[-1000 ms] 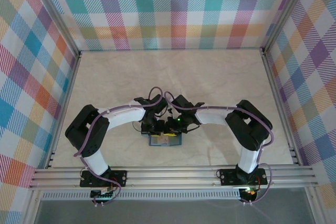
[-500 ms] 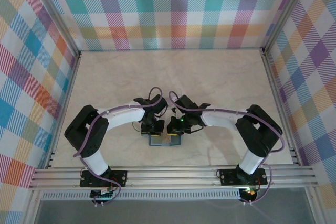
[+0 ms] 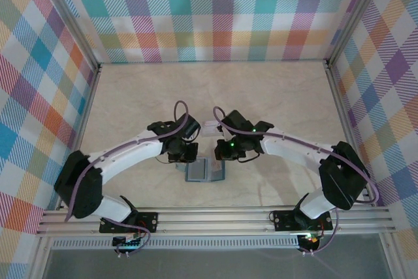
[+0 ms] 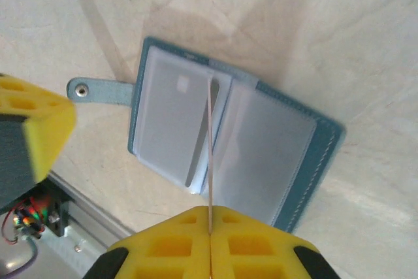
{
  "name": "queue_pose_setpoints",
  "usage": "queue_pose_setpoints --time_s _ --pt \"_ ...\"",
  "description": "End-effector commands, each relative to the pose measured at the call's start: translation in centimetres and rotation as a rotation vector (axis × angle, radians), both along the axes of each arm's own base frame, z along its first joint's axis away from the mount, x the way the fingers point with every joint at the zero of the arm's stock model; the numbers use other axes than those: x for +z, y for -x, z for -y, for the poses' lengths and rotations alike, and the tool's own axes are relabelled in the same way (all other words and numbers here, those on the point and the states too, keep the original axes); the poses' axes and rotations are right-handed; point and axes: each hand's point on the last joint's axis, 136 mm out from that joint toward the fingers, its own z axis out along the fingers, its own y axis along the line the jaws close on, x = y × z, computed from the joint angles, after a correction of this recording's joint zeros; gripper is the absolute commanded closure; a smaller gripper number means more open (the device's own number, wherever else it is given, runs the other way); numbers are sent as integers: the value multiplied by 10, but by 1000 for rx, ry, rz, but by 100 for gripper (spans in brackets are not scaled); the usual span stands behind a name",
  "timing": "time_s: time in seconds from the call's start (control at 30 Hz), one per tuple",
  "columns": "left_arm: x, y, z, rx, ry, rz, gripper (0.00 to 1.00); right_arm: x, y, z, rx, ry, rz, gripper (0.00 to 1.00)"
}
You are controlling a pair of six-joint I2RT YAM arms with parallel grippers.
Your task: Take the credit cards out of the card holder
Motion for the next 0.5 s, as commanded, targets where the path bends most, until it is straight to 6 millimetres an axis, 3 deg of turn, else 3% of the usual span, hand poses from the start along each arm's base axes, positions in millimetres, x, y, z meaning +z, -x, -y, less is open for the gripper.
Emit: queue_pose_setpoints --time_s 0.0,0.17,0.3,0.47 --pt "5 1 -24 63 -34 35 92 17 -11 10 179 96 143 91" --pt "3 3 -37 110 37 51 87 27 -27 10 562 221 353 95" --pt "3 5 -40 128 70 85 83 34 -45 14 812 373 421 99" --pt "-5 9 -44 138 65 69 83 40 -64 1 1077 418 517 100"
